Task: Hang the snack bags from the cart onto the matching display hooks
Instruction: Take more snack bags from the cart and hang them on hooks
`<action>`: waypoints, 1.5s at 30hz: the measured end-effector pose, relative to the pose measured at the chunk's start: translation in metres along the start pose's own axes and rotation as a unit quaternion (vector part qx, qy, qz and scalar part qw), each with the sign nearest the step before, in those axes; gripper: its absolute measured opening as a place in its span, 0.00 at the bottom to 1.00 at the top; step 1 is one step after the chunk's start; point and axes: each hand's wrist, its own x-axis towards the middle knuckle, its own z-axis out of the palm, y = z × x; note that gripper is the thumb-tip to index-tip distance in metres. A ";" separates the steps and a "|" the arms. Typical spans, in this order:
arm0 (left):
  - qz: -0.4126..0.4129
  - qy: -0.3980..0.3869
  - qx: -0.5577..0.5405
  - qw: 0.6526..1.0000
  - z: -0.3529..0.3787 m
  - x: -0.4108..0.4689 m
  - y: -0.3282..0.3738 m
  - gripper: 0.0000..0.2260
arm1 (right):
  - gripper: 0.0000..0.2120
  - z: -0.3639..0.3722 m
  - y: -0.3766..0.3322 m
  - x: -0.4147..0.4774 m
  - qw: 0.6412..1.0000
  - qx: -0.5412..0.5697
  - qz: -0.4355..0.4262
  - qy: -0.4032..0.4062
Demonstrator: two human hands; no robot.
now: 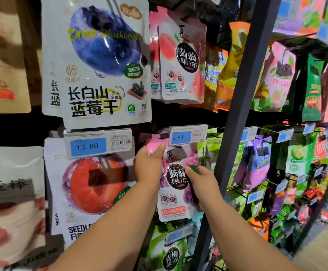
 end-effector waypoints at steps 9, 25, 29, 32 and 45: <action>0.027 0.018 0.107 0.994 -0.007 -0.006 -0.021 0.09 | 0.14 0.011 0.005 0.003 0.997 -0.065 -0.019 0.029; 0.036 0.053 0.189 0.980 -0.011 -0.016 -0.049 0.21 | 0.12 0.032 0.021 -0.001 0.989 -0.147 -0.008 0.035; 0.027 0.022 0.212 0.977 -0.017 -0.035 -0.063 0.31 | 0.13 0.024 0.031 -0.017 0.987 -0.161 -0.007 0.012; 0.019 0.019 0.223 0.975 -0.025 -0.051 -0.076 0.31 | 0.12 0.013 0.039 -0.035 0.985 -0.173 0.008 -0.016; -0.153 -0.106 0.235 0.954 -0.022 -0.160 -0.154 0.14 | 0.07 -0.081 0.111 -0.113 0.967 -0.245 0.064 -0.018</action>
